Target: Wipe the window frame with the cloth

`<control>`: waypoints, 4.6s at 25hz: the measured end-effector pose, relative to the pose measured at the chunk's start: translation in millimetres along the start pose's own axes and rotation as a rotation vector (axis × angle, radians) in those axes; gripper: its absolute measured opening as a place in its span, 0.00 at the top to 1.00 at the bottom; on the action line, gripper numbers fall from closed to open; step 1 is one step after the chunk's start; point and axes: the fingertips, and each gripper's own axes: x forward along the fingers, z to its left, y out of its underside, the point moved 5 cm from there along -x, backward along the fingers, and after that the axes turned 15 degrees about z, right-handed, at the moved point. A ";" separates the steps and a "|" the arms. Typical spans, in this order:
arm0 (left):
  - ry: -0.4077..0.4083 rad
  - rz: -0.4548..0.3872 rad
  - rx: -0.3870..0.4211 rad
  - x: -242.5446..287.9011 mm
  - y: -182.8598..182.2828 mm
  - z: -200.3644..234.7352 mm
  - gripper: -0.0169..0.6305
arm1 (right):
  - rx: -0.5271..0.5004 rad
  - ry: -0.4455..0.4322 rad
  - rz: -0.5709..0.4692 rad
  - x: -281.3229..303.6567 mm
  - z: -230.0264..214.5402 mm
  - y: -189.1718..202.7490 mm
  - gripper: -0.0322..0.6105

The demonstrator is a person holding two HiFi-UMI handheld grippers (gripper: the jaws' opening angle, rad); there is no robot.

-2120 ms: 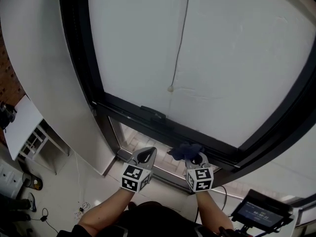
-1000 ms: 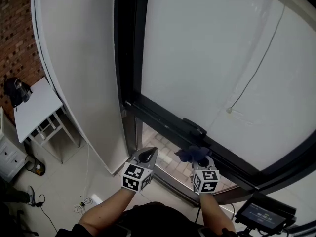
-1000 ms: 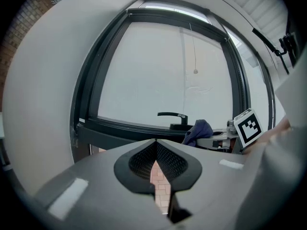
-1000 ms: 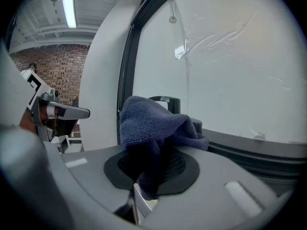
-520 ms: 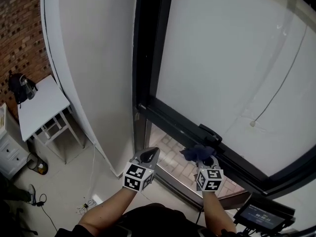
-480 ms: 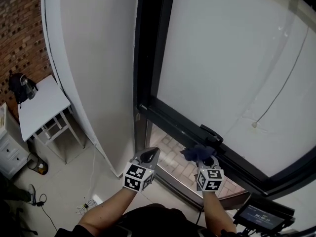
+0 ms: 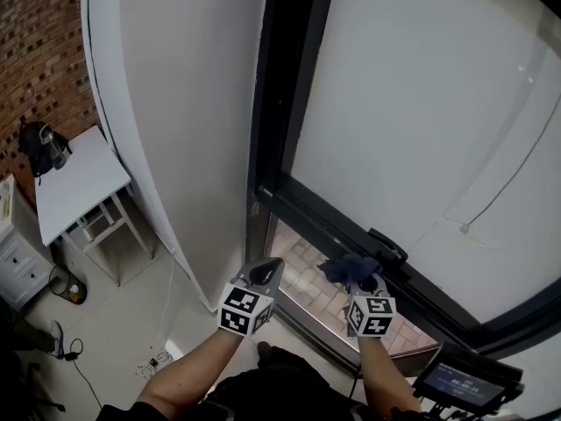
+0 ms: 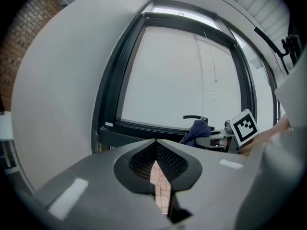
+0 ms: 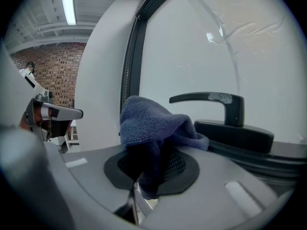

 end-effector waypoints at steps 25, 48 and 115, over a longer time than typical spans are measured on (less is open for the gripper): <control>-0.110 0.003 -0.023 12.3 -22.2 78.7 0.98 | -0.003 -0.044 0.001 79.5 71.2 -48.2 0.86; -0.190 0.024 -0.069 31.2 -32.6 134.8 0.98 | -0.056 -0.115 0.016 137.3 134.3 -88.5 0.86; 0.098 0.069 0.049 -12.4 -21.4 165.2 0.99 | 0.152 -0.051 0.027 195.3 179.6 -140.4 0.86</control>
